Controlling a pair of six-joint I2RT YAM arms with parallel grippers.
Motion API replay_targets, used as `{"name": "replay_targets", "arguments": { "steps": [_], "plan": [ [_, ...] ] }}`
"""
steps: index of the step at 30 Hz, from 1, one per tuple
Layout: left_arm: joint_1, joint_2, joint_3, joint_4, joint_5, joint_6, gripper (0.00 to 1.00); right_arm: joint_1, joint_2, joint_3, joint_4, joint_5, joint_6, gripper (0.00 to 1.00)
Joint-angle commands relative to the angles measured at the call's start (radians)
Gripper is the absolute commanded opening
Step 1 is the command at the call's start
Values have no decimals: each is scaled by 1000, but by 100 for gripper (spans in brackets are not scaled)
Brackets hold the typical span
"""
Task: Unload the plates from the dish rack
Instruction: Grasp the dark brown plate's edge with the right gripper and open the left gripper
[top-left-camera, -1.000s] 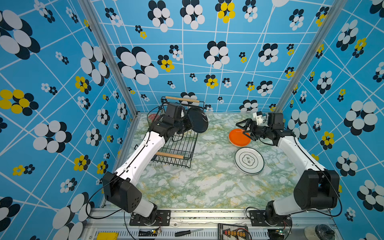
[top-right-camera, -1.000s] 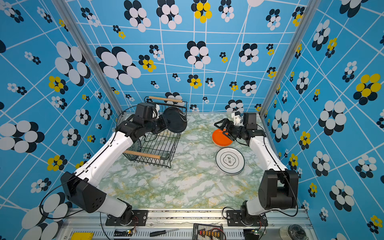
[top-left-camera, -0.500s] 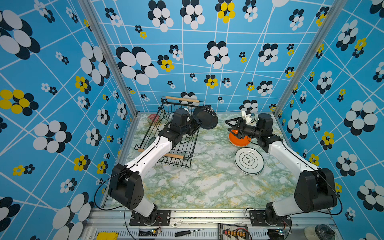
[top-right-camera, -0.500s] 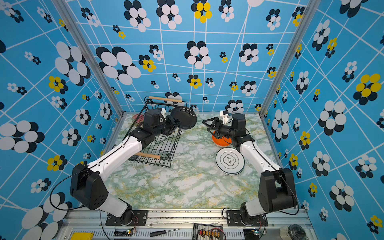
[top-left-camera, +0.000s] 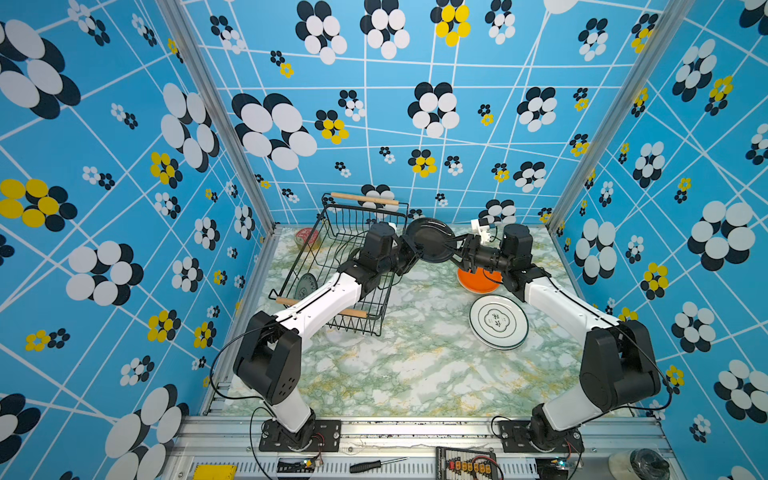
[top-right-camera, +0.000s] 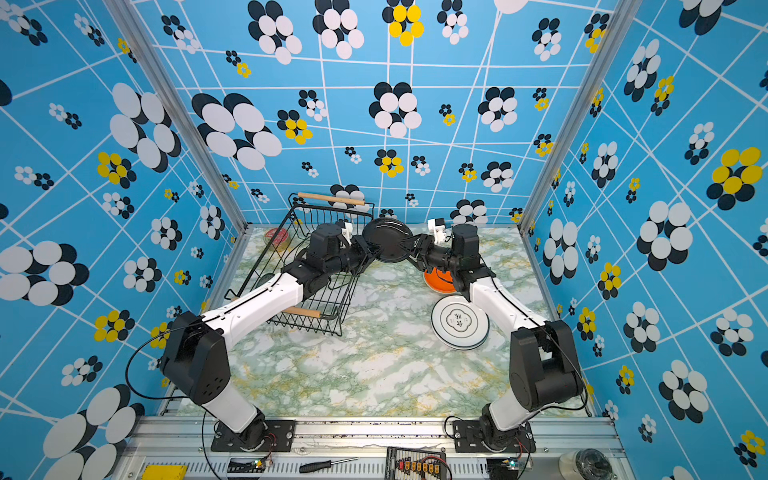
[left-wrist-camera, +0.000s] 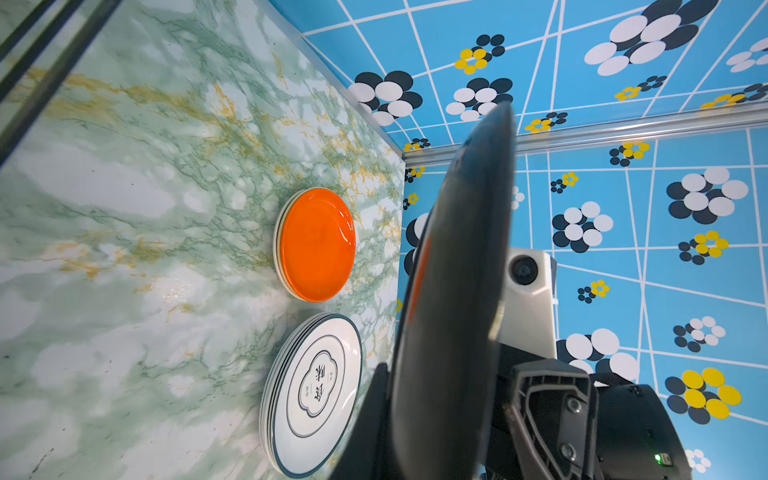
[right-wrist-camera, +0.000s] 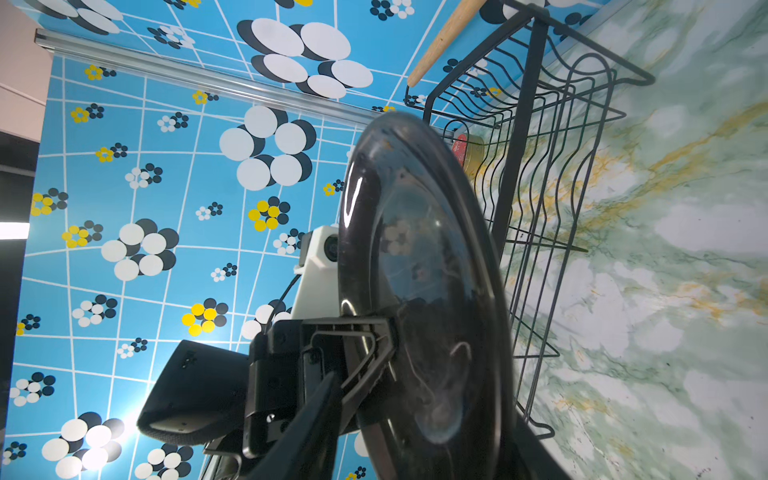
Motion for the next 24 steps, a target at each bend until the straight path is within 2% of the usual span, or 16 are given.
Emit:
{"name": "replay_targets", "arguments": {
  "steps": [1, 10, 15, 18, 22, 24],
  "plan": [
    [-13, 22, 37, 56, 43, -21, 0, 7, 9, 34, 111, -20, 42, 48],
    [-26, 68, 66, 94, 90, -65, 1, 7, 18, 33, 143, -26, 69, 17],
    [-29, 70, 64, 98, 100, -66, 7, 7, 19, 40, 140, -29, 66, 7],
    [-29, 63, 64, 81, 94, -53, 16, 7, 22, 45, 137, -33, 65, 2],
    [-27, 43, 60, 57, 77, -19, 38, 7, 25, 59, 118, -38, 54, 0],
    [-24, 28, 66, 33, 68, 10, 42, 7, 25, 73, 88, -40, 33, 0]
  ]
}}
